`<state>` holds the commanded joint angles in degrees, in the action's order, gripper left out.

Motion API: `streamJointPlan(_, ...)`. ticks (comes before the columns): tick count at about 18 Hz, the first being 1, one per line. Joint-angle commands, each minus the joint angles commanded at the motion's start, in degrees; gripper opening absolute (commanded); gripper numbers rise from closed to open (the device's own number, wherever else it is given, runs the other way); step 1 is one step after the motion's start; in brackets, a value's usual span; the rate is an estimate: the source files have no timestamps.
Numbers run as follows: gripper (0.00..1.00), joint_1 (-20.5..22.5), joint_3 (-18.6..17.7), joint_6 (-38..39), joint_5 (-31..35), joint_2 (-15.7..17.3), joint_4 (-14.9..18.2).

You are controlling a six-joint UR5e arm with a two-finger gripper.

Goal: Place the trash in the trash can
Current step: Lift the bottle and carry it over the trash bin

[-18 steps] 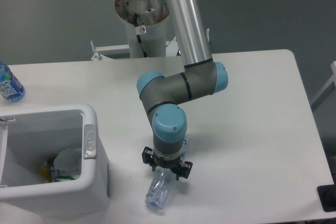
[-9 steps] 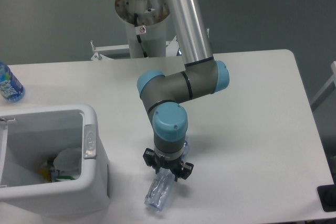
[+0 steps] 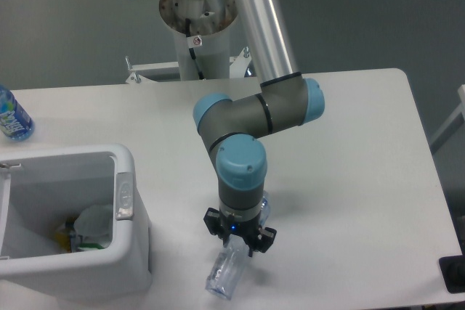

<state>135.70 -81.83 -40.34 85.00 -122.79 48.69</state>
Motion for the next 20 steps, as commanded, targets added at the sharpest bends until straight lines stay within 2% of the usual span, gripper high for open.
streamJointPlan(4, 0.59, 2.46, 2.19, 1.66, -8.07, 4.13, -1.84)
streamJointPlan(9, 0.59, 3.17, 8.26, 15.17, -12.83, 5.37, -11.5)
streamJointPlan(14, 0.59, -2.0, 11.43, 26.08, -13.01, 8.44, -12.13)
streamJointPlan(16, 0.59, -4.2, 11.43, 30.74, -12.93, 10.19, -12.13)
streamJointPlan(20, 0.59, -9.3, 10.73, 34.97, -12.84, 13.71, -12.04)
